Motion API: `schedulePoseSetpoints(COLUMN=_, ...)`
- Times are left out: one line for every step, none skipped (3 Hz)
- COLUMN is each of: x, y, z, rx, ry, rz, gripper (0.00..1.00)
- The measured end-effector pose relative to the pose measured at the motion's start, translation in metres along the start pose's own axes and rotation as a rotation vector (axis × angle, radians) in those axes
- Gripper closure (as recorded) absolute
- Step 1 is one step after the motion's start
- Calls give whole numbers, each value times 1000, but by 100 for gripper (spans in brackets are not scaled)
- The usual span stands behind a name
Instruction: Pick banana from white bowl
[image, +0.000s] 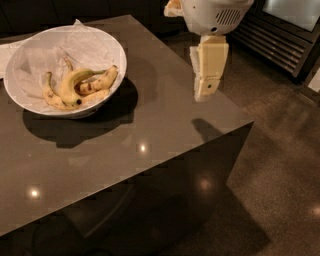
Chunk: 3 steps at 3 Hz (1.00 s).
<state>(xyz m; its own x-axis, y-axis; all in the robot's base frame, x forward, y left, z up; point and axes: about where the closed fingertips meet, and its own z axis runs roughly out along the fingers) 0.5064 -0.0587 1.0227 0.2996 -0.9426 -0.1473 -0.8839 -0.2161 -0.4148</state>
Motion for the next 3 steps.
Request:
schedulePoseSetpoints(x=2, y=0, z=-4, rx=25, ry=-26, rz=27, gripper=0)
schedulePoseSetpoints(x=2, y=0, z=-4, rx=25, ry=-26, rz=27, gripper=0)
schedulePoseSetpoints(x=-5, y=-8, z=0, rx=19, ry=-41, rz=-3, gripper=0)
